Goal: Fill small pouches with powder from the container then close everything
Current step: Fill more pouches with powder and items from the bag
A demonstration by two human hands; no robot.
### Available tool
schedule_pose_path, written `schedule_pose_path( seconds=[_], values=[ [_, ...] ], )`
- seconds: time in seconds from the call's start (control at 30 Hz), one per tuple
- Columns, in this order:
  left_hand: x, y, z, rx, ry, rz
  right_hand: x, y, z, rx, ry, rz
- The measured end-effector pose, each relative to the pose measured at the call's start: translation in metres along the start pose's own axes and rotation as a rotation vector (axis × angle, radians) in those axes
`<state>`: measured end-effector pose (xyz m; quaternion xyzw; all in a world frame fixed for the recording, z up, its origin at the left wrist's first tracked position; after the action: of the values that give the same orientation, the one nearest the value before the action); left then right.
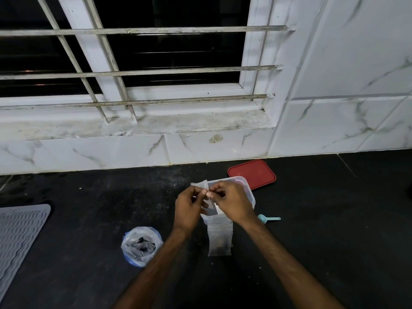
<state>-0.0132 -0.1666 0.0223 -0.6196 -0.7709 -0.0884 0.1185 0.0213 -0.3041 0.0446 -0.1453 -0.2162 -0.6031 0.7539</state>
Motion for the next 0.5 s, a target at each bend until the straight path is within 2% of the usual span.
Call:
schedule_pose_path(
  seconds=[0.17, 0.3, 0.4, 0.5],
  values=[
    [0.004, 0.001, -0.002, -0.028, 0.066, -0.011, 0.001, 0.0, 0.006, 0.013, -0.018, 0.069],
    [0.002, 0.001, -0.005, -0.05, 0.175, 0.006, 0.004, 0.0, 0.006, 0.002, -0.063, 0.053],
    [0.005, -0.001, -0.008, -0.098, 0.325, -0.024, 0.005, 0.003, 0.005, -0.025, -0.105, 0.025],
    [0.013, 0.0, -0.008, -0.099, 0.592, -0.077, 0.011, 0.008, 0.003, -0.018, -0.25, -0.049]
  ],
)
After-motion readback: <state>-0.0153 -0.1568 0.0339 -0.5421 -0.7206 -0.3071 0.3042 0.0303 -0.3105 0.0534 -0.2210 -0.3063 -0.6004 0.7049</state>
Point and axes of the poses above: each hand's wrist, its own y-axis towards the middle knuckle, its own x-axis out of the back of the hand, z = x × y, the point moved 2 cm from there along y, towards the middle knuckle, and after that the axes turned 6 degrees about y, right-handed, at the moved point
